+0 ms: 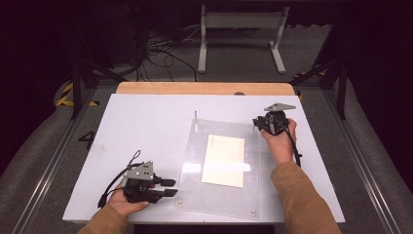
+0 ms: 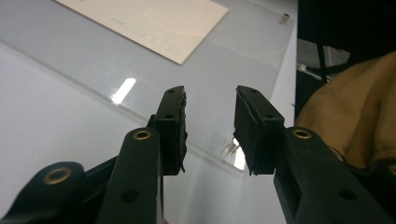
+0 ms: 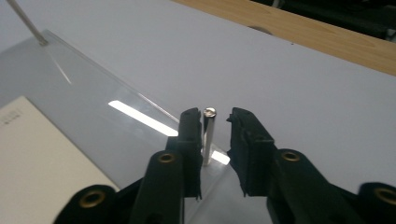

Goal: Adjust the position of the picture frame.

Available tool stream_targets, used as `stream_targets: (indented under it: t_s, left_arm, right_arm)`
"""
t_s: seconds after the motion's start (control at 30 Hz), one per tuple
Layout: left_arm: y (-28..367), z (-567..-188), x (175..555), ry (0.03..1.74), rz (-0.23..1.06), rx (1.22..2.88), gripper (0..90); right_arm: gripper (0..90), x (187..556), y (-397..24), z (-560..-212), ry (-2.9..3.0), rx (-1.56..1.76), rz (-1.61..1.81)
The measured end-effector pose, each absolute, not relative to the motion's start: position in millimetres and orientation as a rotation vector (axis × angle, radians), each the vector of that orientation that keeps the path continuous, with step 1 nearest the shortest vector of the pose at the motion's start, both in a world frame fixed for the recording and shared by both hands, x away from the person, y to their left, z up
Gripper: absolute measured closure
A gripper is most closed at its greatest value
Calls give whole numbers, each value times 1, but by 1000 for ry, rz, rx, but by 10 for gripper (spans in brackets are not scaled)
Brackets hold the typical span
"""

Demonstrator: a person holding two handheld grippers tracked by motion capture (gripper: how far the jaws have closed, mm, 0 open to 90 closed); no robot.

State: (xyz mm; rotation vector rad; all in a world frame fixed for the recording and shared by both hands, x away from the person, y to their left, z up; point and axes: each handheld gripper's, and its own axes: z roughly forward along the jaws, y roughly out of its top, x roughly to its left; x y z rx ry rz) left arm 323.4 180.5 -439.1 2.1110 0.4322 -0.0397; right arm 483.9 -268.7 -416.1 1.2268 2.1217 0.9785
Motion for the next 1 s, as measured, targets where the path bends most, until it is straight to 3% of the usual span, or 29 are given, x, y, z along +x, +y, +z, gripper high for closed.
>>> stream_targets:
  t_s: [0.03, 0.3, 0.6, 1.0]
  left_arm:
    - [185, -439, 324, 455, -24, 2094, 647]
    - [212, -439, 325, 613, 58, 1993, 659]
    - [219, -442, 326, 639, 74, 1983, 659]
    - [213, -443, 326, 636, 63, 2004, 647]
  right_arm:
    - [842, 487, -269, -416, 2153, 1219, 1003]
    - [848, 496, -243, -400, 2188, 1102, 918]
    - [848, 507, -206, -400, 2248, 1037, 929]
    - [846, 494, -215, -413, 2253, 1082, 979]
